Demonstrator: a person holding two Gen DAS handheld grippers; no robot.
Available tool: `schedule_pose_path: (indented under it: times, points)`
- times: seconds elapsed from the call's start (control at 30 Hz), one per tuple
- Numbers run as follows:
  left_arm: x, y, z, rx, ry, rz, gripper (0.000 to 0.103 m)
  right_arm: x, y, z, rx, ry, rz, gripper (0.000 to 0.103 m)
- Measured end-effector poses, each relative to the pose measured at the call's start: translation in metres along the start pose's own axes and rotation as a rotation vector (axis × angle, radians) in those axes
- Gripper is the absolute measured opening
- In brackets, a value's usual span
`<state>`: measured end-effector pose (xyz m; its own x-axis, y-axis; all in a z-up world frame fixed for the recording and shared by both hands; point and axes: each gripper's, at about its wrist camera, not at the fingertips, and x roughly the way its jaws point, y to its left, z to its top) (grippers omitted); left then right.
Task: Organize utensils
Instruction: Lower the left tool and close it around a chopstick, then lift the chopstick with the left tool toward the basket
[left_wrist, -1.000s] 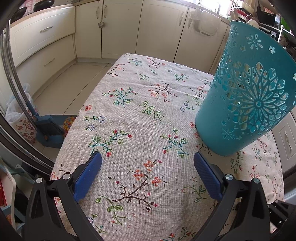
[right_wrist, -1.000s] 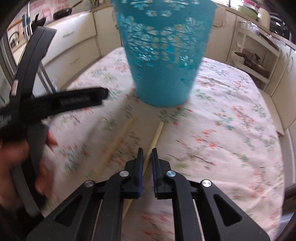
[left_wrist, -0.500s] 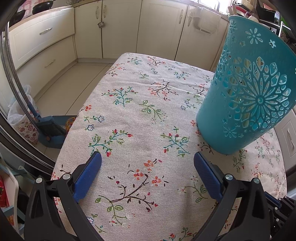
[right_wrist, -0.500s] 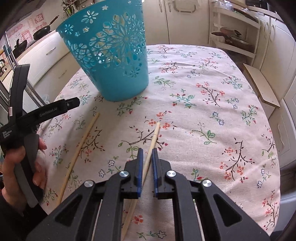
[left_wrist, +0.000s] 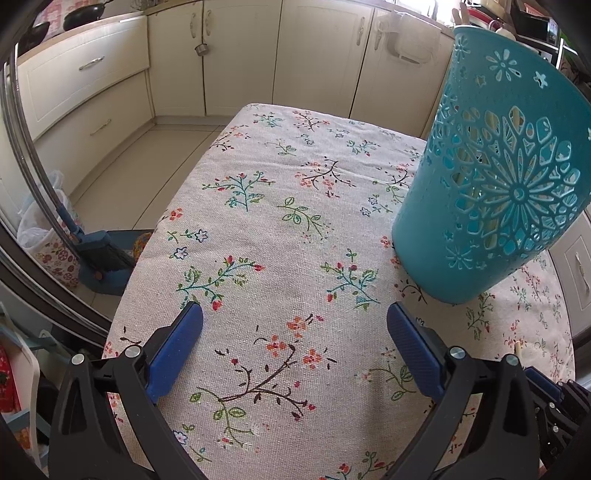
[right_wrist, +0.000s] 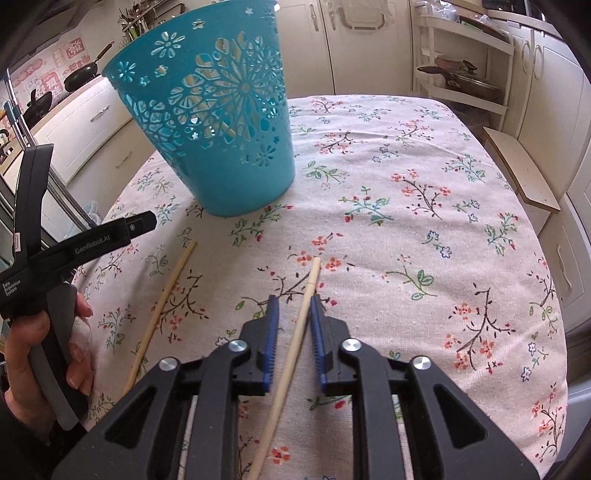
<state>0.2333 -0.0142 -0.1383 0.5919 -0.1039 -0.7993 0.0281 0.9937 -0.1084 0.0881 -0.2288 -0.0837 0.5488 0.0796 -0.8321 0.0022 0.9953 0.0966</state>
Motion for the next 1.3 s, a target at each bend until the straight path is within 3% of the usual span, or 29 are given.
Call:
schedule_pose_path:
  times: [0.17, 0.33, 0.43, 0.53, 0.73, 0.83, 0.9, 0.97, 1.3]
  points:
    - [-0.010, -0.015, -0.004, 0.070, -0.023, -0.014, 0.095, 0.001, 0.004, 0.000, -0.026, -0.003, -0.006, 0.027]
    - [-0.026, -0.048, -0.020, 0.227, -0.016, -0.054, 0.095, 0.001, 0.003, 0.002, -0.016, 0.002, 0.002, 0.027]
    - [-0.024, -0.066, -0.032, 0.301, 0.007, -0.031, 0.095, 0.002, 0.003, 0.003, -0.015, 0.006, 0.005, 0.027]
    - [-0.019, -0.071, -0.035, 0.314, 0.032, -0.006, 0.093, 0.002, 0.001, 0.003, -0.010, 0.011, 0.014, 0.028]
    - [-0.019, -0.072, -0.035, 0.312, 0.040, -0.085, 0.064, 0.001, 0.001, 0.003, -0.012, 0.016, 0.021, 0.031]
    - [-0.023, -0.080, -0.037, 0.348, 0.039, -0.125, 0.039, 0.002, 0.002, 0.003, -0.023, 0.015, 0.016, 0.033]
    - [-0.024, -0.084, -0.036, 0.357, 0.054, -0.158, 0.017, 0.002, 0.004, 0.002, -0.029, 0.012, 0.014, 0.034]
    - [-0.023, -0.085, -0.033, 0.349, 0.071, -0.191, 0.007, 0.003, 0.006, 0.002, -0.036, 0.010, 0.010, 0.035]
    - [-0.014, -0.068, -0.023, 0.307, 0.066, -0.178, 0.007, 0.004, 0.013, 0.000, -0.068, 0.001, -0.007, 0.041]
